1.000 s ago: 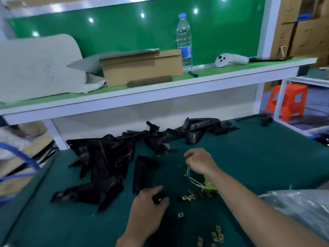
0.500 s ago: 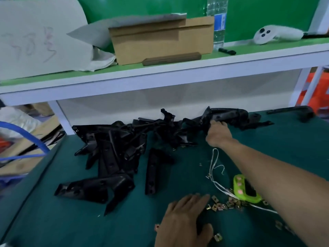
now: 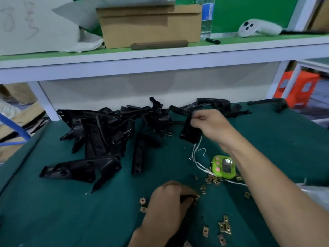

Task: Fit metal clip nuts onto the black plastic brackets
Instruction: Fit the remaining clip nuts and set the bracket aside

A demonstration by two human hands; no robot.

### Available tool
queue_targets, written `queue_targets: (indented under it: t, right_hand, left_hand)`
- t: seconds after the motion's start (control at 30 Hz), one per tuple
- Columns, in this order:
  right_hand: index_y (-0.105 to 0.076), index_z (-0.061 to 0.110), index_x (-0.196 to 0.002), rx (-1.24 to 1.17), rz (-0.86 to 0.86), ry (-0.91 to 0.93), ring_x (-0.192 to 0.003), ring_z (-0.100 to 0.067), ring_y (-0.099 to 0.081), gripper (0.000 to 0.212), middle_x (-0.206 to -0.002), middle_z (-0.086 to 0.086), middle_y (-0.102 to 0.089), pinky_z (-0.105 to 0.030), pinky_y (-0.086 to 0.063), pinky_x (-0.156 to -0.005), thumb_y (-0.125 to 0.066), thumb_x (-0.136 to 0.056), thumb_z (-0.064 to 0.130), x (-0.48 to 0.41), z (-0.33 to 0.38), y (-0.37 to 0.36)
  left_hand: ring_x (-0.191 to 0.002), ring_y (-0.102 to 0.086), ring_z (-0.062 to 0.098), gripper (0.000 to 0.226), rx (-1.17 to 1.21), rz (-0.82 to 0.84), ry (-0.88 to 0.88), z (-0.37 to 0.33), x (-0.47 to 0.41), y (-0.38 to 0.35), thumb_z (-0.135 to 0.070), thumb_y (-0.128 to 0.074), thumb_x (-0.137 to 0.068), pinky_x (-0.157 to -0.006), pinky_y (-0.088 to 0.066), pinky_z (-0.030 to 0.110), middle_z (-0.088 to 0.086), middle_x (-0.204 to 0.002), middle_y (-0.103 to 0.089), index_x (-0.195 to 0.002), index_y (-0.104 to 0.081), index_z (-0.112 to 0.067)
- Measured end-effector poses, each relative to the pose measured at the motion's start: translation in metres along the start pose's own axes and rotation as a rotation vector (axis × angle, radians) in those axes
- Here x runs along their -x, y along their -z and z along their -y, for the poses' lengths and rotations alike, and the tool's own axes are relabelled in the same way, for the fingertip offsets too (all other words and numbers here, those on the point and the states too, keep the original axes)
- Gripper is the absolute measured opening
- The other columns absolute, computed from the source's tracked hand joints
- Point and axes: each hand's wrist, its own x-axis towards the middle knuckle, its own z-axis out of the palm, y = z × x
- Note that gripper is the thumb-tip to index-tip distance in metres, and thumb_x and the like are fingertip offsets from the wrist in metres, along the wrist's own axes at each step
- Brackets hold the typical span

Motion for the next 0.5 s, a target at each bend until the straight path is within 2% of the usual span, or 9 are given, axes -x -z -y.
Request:
queue_targets:
  t: [0.07,0.13,0.2,0.27,0.3,0.37,0.43,0.5]
  right_hand:
    - [-0.063,0.022,-0.066,0.024,-0.075,0.025,-0.06,-0.009,-0.051,0.026,-0.059,0.012,-0.056,-0.031,-0.042,-0.059,-0.06,-0.092,0.021,0.041,0.002,0.009]
    - [-0.059,0.027,-0.065,0.215,-0.098,0.071,-0.056,-0.006,-0.053,0.027,-0.058,0.011,-0.058,-0.027,-0.039,-0.052,-0.055,-0.092,0.029,0.089,-0.003,0.005]
    - [-0.05,0.023,-0.058,0.458,-0.143,0.131,-0.059,-0.014,-0.05,0.033,-0.055,0.005,-0.054,-0.027,-0.03,-0.057,-0.054,-0.091,0.03,0.132,-0.012,-0.005]
    - [-0.045,0.024,-0.058,0.663,-0.109,0.135,-0.063,-0.022,-0.043,0.037,-0.054,0.005,-0.05,-0.027,-0.031,-0.071,-0.048,-0.094,0.033,0.159,-0.022,-0.018]
    - [-0.049,0.025,-0.062,0.727,-0.066,0.107,-0.065,-0.022,-0.044,0.036,-0.057,0.007,-0.052,-0.028,-0.035,-0.081,-0.043,-0.096,0.035,0.167,-0.026,-0.023]
    - [-0.058,0.026,-0.073,0.786,0.006,0.058,-0.069,-0.02,-0.05,0.036,-0.067,0.006,-0.061,-0.031,-0.034,-0.097,-0.037,-0.099,0.04,0.172,-0.035,-0.029]
    - [-0.057,0.026,-0.074,0.753,0.033,0.052,-0.07,-0.02,-0.049,0.039,-0.069,0.005,-0.062,-0.032,-0.034,-0.097,-0.036,-0.098,0.047,0.172,-0.04,-0.028]
    - [-0.056,0.025,-0.071,0.632,-0.039,0.059,-0.074,-0.019,-0.049,0.04,-0.067,0.006,-0.061,-0.031,-0.037,-0.089,-0.041,-0.096,0.053,0.172,-0.045,-0.022]
  left_hand:
    - [-0.094,-0.063,-0.006,0.043,0.021,-0.063,0.064,-0.003,0.003,-0.001,-0.024,-0.074,-0.087,-0.088,-0.05,0.013,-0.024,-0.098,-0.073,-0.122,-0.067,-0.048]
    - [-0.09,-0.064,-0.006,0.06,0.018,-0.068,0.111,-0.006,0.003,-0.001,-0.021,-0.073,-0.088,-0.085,-0.051,0.015,-0.026,-0.092,-0.072,-0.137,-0.055,-0.049]
    - [-0.088,-0.062,-0.002,0.078,0.018,-0.031,0.161,-0.006,0.002,-0.001,-0.022,-0.073,-0.089,-0.083,-0.05,0.018,-0.023,-0.092,-0.07,-0.151,-0.034,-0.05]
    - [-0.092,-0.057,0.004,0.081,-0.014,0.002,0.179,-0.007,0.002,-0.002,-0.025,-0.071,-0.092,-0.086,-0.046,0.023,-0.019,-0.096,-0.062,-0.155,-0.023,-0.046]
    - [-0.094,-0.055,0.007,0.071,-0.046,0.009,0.156,-0.008,0.002,-0.002,-0.024,-0.068,-0.094,-0.087,-0.044,0.024,-0.017,-0.098,-0.058,-0.152,-0.031,-0.044]
    - [-0.1,-0.054,0.011,0.041,-0.101,0.015,0.065,-0.01,0.002,-0.001,-0.019,-0.062,-0.097,-0.089,-0.044,0.026,-0.011,-0.104,-0.061,-0.134,-0.059,-0.035]
    - [-0.101,-0.054,0.013,0.026,-0.106,0.016,0.019,-0.011,0.002,-0.002,-0.014,-0.059,-0.097,-0.087,-0.045,0.029,-0.008,-0.104,-0.062,-0.116,-0.07,-0.027]
    - [-0.095,-0.054,0.012,0.02,-0.068,-0.014,0.025,-0.012,0.004,-0.004,-0.01,-0.061,-0.095,-0.082,-0.047,0.032,-0.009,-0.097,-0.059,-0.106,-0.07,-0.025]
